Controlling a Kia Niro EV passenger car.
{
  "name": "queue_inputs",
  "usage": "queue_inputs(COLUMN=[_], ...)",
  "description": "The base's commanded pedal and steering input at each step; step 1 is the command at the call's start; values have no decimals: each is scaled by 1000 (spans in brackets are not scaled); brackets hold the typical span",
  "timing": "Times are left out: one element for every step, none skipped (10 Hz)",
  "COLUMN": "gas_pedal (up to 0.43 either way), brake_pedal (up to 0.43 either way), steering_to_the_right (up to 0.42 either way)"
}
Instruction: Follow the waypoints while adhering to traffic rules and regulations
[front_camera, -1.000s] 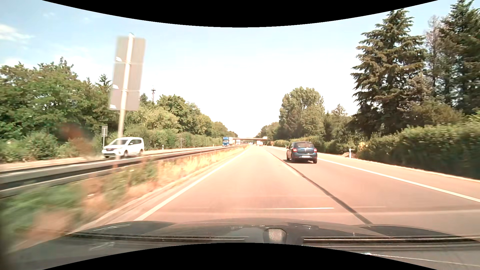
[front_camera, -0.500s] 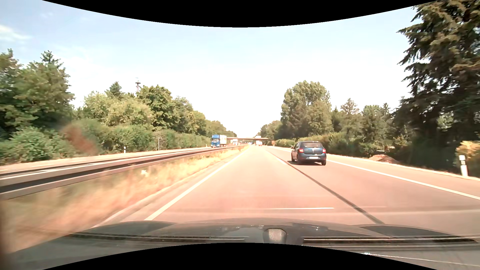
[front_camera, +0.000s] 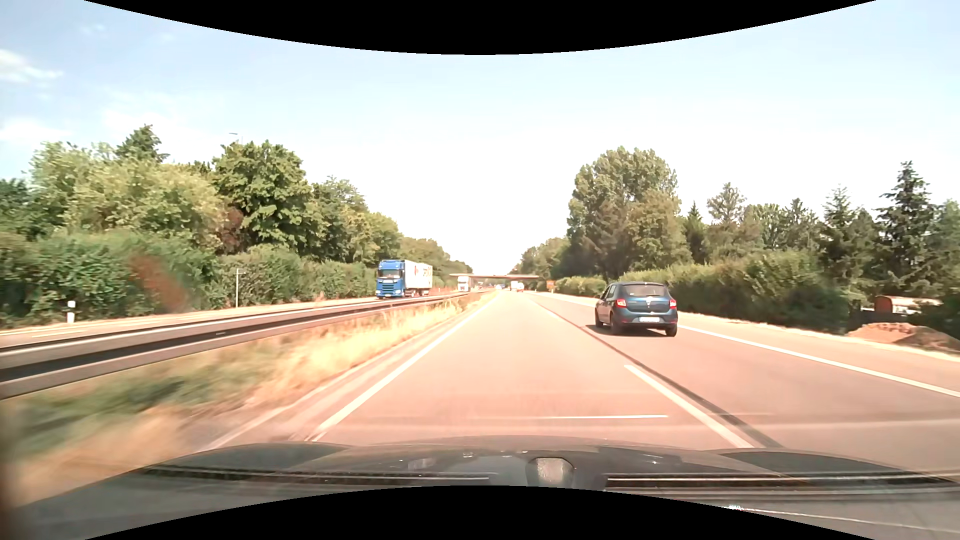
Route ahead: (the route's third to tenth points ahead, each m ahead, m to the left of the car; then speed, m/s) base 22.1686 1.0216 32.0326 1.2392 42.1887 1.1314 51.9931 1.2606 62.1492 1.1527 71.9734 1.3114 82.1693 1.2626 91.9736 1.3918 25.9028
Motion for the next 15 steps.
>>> queue_inputs(gas_pedal=[189,130,110,110,110,118,118,130,150,157,177,189,189,189,189], brake_pedal=[0,0,0,0,0,0,0,0,0,0,0,0,0,0,0], steering_to_the_right=[1,1,1,0,0,0,0,-1,-1,-1,-1,0,0,0,-1])
